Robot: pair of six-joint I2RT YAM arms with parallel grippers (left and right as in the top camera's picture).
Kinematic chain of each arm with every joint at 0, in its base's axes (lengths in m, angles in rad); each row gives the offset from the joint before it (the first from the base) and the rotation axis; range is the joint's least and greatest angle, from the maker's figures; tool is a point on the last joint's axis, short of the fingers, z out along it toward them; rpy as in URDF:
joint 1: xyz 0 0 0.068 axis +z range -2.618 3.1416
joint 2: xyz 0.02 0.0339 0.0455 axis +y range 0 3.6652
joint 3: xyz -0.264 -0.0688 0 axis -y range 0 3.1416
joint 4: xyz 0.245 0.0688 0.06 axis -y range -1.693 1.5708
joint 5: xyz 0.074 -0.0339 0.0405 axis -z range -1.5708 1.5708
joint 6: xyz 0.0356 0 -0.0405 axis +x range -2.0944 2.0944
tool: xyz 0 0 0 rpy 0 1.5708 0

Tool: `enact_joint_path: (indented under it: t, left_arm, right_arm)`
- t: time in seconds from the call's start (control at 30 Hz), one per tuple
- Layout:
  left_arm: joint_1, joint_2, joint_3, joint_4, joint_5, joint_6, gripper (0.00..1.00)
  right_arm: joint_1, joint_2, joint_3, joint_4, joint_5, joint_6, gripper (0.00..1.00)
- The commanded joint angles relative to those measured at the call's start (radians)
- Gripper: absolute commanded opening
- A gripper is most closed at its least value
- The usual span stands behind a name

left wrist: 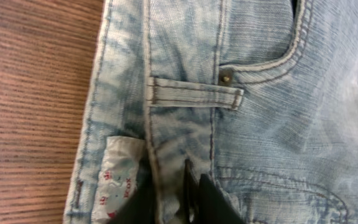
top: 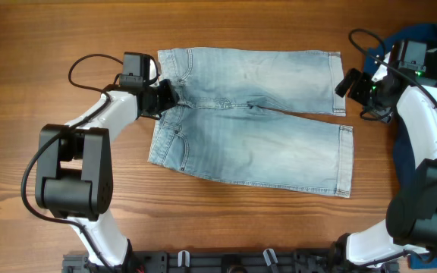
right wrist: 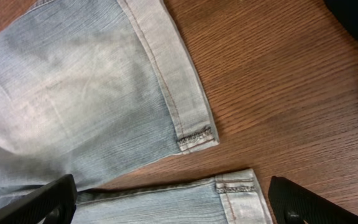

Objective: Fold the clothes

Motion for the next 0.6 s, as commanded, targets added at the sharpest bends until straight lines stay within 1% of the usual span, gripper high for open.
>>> enact_joint_path:
  t: [0.0,0.17,0.37,0.57]
  left_arm:
    - [-0.008,-0.032,0.003,0.0,0.037,0.002,0.1]
    - [-0.005,-0.032,0.003,0.0,-0.01,0.003,0.04]
    - [0.008,-0.045,0.003,-0.001,-0.015,0.002,0.04]
    - [0.027,-0.114,0.003,-0.015,-0.016,0.002,0.04]
  right_arm:
    - [0.002,-0.022,0.015,0.003,-0.023,-0.004,1.0]
    - [0.002,-0.022,0.015,0.003,-0.023,-0.004,1.0]
    - [0.002,-0.022,0.015,0.003,-0.023,-0.004,1.0]
    - [0.002,-0.022,0.015,0.003,-0.023,-0.004,1.0]
